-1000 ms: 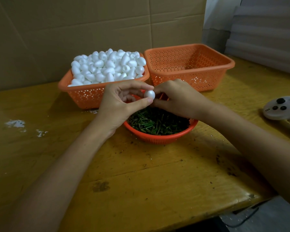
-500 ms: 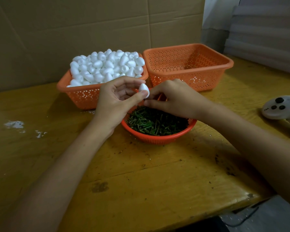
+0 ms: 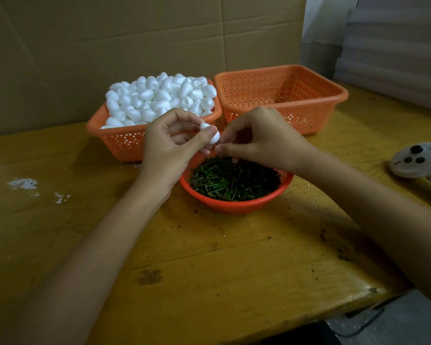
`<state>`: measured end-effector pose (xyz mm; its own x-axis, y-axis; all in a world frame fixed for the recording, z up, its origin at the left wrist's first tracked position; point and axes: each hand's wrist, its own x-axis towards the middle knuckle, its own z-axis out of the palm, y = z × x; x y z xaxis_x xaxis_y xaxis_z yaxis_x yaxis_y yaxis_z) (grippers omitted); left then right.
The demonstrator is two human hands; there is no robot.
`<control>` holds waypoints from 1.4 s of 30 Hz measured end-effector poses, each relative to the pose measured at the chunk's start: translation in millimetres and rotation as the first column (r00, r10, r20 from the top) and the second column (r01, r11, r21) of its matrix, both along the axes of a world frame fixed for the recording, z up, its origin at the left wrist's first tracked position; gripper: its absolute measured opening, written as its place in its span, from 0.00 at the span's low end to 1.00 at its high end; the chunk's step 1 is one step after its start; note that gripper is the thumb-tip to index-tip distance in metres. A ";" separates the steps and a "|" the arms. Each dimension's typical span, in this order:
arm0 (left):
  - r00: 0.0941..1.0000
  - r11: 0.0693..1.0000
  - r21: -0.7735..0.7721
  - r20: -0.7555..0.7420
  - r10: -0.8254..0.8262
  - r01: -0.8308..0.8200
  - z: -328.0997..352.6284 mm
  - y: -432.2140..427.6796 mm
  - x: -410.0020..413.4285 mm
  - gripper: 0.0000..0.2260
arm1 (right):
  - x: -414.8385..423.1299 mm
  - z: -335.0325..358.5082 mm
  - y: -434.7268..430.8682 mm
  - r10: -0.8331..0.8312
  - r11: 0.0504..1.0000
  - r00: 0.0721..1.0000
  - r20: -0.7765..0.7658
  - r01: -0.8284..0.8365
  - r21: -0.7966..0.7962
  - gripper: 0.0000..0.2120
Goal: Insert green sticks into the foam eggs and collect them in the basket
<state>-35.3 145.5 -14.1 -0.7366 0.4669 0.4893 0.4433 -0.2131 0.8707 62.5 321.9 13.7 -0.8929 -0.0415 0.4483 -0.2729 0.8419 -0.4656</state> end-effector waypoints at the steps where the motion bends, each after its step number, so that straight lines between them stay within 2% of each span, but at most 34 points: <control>1: 1.000 1.000 -0.001 0.003 0.000 0.000 0.2 0.0 0.1 0.08 | 0.2 0.0 -0.3 -0.003 1.000 1.000 0.000 0.003 0.001 0.06; 9: 0.999 0.999 0.035 0.035 -0.023 0.022 0.5 0.3 0.6 0.07 | 1.6 1.0 -0.5 -0.039 0.998 0.999 -0.037 0.037 -0.047 0.05; 12: 0.998 0.998 0.049 0.031 -0.047 0.045 -0.2 0.0 -0.3 0.04 | 1.7 2.9 2.0 -0.108 0.986 0.989 -0.102 0.094 -0.135 0.05; 15: 0.995 0.995 0.081 0.076 -0.068 0.062 1.1 -1.0 -1.9 0.09 | 3.1 8.6 7.8 -0.209 0.967 0.964 -0.167 0.178 -0.183 0.06; 20: 0.994 0.994 0.081 0.086 -0.074 0.067 0.9 -1.7 -1.6 0.13 | 8.8 23.0 28.0 -0.381 0.924 0.900 -0.211 0.364 -0.118 0.08; 27: 0.995 0.996 0.058 0.069 -0.065 0.061 1.1 -2.0 0.6 0.14 | 20.0 32.3 57.7 -0.572 0.812 0.795 -0.202 0.584 0.000 0.15; 34: 0.997 0.998 0.040 0.059 -0.056 0.054 3.6 -2.4 2.4 0.15 | 22.5 30.9 70.8 -0.622 0.769 0.770 -0.145 0.635 0.073 0.20; 38: 0.998 0.999 0.018 0.053 -0.037 0.036 4.9 -2.2 4.6 0.15 | 20.5 28.0 70.7 -0.623 0.758 0.767 -0.153 0.640 0.124 0.25; 42: 0.998 1.000 0.010 0.052 -0.028 0.028 6.5 -2.2 5.9 0.15 | 17.1 25.0 72.5 -0.628 0.748 0.761 -0.164 0.648 0.144 0.25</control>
<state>-29.4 143.3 -7.5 -0.7481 0.4834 0.4546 0.3908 -0.2328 0.8906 79.7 394.3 38.7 -0.6920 0.4327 0.5778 0.3226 0.9014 -0.2888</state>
